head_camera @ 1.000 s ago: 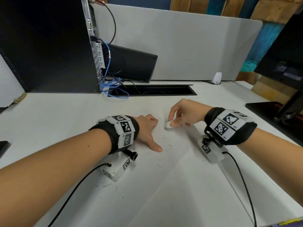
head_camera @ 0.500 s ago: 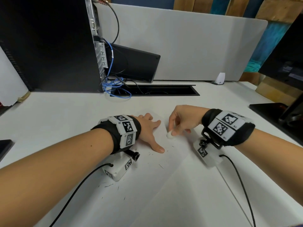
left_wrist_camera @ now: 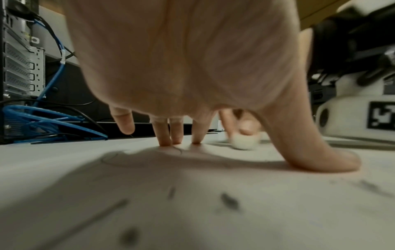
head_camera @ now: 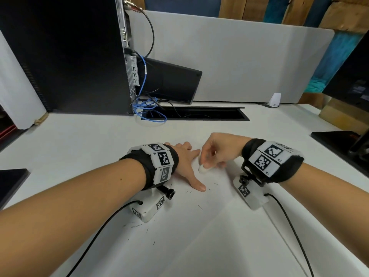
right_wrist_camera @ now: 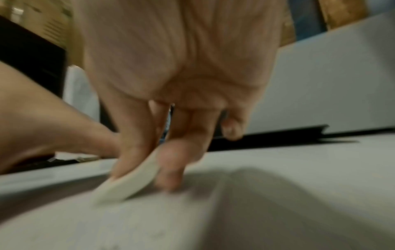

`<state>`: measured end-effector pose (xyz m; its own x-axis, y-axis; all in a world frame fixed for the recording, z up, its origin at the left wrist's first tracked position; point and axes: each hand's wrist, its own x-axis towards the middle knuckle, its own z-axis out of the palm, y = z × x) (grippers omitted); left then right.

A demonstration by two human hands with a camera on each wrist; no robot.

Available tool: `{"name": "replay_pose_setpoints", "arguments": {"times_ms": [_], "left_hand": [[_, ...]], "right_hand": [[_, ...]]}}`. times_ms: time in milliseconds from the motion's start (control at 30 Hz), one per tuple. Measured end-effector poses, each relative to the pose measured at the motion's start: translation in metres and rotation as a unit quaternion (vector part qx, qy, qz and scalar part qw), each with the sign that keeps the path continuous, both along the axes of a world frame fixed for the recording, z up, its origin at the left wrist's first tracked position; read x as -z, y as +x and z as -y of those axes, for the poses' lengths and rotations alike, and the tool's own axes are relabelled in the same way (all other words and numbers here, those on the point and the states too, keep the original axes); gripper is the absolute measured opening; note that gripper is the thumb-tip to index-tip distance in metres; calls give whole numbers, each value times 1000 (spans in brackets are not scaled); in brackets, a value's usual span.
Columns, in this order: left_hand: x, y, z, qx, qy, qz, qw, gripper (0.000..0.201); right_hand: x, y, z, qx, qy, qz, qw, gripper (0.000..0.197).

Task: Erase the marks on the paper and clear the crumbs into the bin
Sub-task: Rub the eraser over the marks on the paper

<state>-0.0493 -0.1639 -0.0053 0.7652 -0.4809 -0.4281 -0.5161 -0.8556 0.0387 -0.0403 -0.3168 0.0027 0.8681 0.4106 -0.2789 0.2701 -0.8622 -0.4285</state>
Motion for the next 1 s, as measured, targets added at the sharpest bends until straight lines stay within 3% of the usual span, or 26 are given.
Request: {"name": "replay_pose_setpoints", "arguments": {"times_ms": [100,200,267,500,633,700,800,933,1000], "left_hand": [[2,-3,0,-12,-7,0,1000,114],[5,-1,-1,-17,-28,-11,999,113],[3,1,-5,-10,-26,-20,999,111],[-3,11,-38,-15,3,-27,1000,109],[-1,8,-33,13,-2,-35,999,113],[2,6,-30,19,-19,-38,999,108],[4,5,-27,20,-22,-26,999,100],[5,2,-22,23,6,1,1000,103],[5,1,-22,24,13,5,1000,105]], "right_hand": [[-2,4,7,51,-42,76,995,7],[-3,-6,9,11,-5,-37,999,8],[-1,-12,10,2,13,-67,998,6],[-2,-13,12,8,15,-85,996,10],[-5,3,1,41,88,-13,995,12],[-3,7,-5,37,61,-7,997,12],[1,4,-10,30,24,-24,999,9],[-1,-14,-10,-10,53,-109,993,12],[-1,-15,-9,-9,39,-96,995,12]]}}
